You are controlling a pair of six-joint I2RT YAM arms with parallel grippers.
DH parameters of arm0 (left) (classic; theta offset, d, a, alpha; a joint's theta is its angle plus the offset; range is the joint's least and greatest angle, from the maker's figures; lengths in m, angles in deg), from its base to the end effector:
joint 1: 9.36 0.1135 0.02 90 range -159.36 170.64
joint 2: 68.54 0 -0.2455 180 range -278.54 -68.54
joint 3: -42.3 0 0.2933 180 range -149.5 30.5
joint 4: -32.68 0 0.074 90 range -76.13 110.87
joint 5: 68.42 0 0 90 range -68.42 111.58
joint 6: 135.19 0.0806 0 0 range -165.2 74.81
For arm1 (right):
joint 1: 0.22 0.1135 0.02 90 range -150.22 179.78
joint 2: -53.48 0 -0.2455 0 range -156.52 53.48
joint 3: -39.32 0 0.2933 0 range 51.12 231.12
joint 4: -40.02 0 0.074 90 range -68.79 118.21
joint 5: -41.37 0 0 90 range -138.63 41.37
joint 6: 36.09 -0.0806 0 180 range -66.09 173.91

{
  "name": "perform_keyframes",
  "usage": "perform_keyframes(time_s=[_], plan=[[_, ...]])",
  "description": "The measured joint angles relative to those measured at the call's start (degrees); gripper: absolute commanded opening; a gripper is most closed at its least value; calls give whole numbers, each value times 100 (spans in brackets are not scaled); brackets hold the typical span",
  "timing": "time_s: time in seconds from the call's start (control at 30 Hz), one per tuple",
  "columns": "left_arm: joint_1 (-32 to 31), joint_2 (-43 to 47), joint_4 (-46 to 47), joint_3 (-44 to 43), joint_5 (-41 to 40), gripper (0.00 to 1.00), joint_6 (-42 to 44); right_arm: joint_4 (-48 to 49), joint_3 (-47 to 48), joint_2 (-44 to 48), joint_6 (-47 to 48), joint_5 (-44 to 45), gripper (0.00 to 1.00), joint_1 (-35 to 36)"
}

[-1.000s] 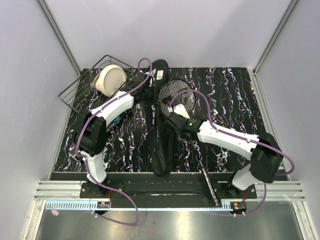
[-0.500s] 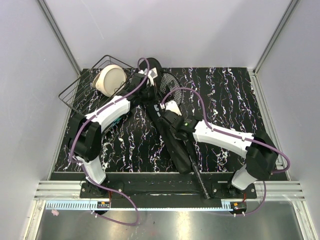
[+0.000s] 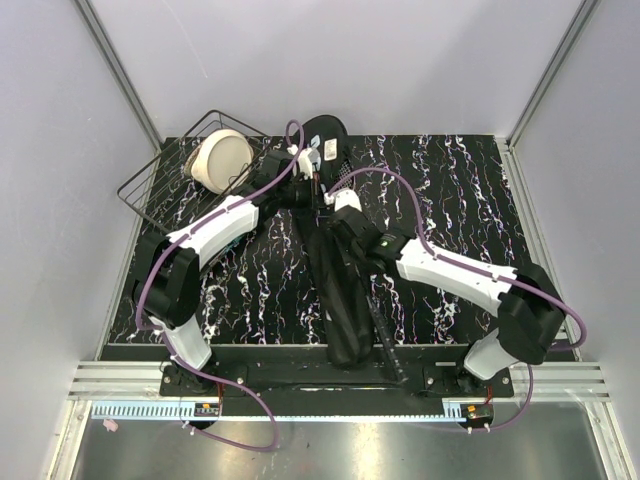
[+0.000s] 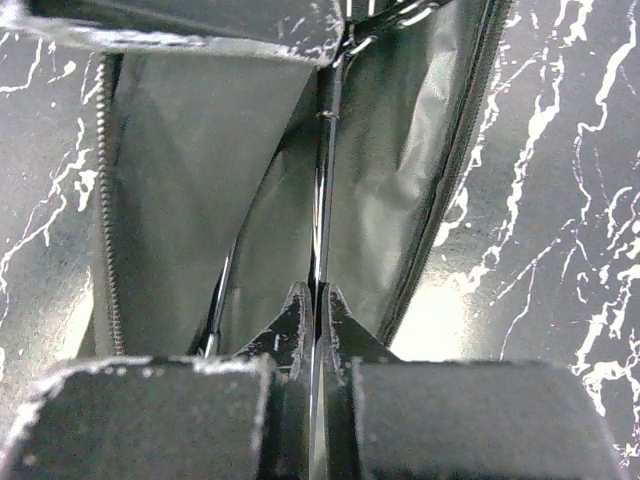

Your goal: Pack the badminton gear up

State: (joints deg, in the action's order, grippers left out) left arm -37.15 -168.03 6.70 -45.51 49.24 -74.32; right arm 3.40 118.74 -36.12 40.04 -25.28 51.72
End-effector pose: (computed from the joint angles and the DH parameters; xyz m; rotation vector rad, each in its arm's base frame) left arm 0.3920 -0.2489 0.2074 0.2561 2.3466 -1.0560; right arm 0.2769 0.3018 0.1993 -0.5718 2.2339 0.0956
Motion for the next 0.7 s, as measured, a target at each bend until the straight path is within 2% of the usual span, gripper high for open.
perform_keyframes(time_s=[0.2, 0.3, 0.43, 0.7], plan=[[17, 4, 1010, 420, 774, 0, -636, 413, -173, 164, -35, 127, 0, -258], [9, 4, 1102, 531, 1062, 0, -772, 651, -57, 48, -13, 168, 0, -398], [48, 4, 1161, 535, 1154, 0, -774, 997, 278, -321, 186, 356, 0, -597], [299, 15, 1954, 911, 1113, 0, -1029, 1617, 518, -1123, 249, 684, 0, -619]])
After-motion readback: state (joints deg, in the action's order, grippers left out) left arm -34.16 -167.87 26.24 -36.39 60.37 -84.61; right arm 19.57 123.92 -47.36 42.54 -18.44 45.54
